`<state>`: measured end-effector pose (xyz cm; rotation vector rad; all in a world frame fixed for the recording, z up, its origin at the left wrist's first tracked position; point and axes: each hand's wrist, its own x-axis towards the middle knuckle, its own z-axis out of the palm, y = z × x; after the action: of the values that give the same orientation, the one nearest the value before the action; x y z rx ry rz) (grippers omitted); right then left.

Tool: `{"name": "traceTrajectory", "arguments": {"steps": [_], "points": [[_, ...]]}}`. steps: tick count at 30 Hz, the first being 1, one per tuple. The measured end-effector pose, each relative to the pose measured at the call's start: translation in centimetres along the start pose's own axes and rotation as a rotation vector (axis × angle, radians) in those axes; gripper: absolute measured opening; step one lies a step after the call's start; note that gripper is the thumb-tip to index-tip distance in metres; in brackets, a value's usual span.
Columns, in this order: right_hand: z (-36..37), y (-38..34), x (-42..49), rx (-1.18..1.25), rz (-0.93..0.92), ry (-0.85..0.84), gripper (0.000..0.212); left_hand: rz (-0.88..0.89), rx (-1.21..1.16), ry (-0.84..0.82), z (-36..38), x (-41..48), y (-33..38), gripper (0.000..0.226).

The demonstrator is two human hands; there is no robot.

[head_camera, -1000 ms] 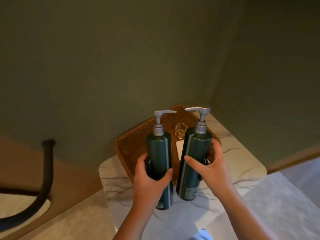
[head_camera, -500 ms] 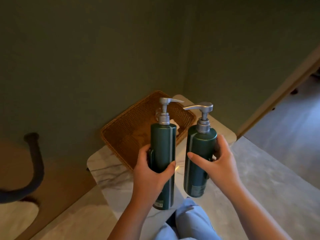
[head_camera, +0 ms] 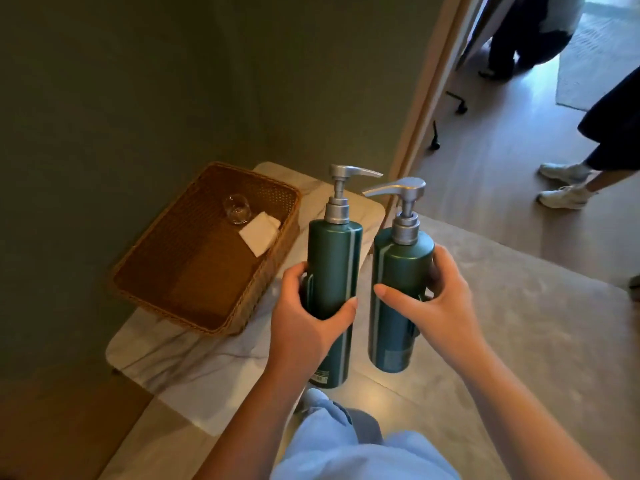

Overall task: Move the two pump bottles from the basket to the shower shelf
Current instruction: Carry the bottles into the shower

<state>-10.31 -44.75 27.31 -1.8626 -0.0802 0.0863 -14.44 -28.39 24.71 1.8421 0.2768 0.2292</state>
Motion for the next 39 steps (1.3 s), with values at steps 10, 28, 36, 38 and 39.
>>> {"name": "traceTrajectory", "arguments": {"steps": [10,28,36,38,39], "points": [[-9.9,2.9,-10.2,0.003,0.13,0.297,0.066,0.013,0.012,-0.33,8.4,-6.8,2.8,0.061],[-23.4,7.1,-31.6,0.121,0.262,0.99,0.057,0.265,0.019,-1.049,24.6,-21.9,9.5,0.051],[-29.0,10.2,-37.3,0.158,0.334,1.323,0.059,0.35,0.042,-1.313,34.5,-26.7,11.2,0.052],[-30.9,11.3,-37.9,0.173,0.356,1.397,0.064,0.361,0.043,-1.373,37.6,-27.5,11.7,0.052],[-32.1,11.9,-38.1,0.178,0.365,1.424,0.065,0.367,0.045,-1.401,39.4,-27.9,12.0,0.053]]}}
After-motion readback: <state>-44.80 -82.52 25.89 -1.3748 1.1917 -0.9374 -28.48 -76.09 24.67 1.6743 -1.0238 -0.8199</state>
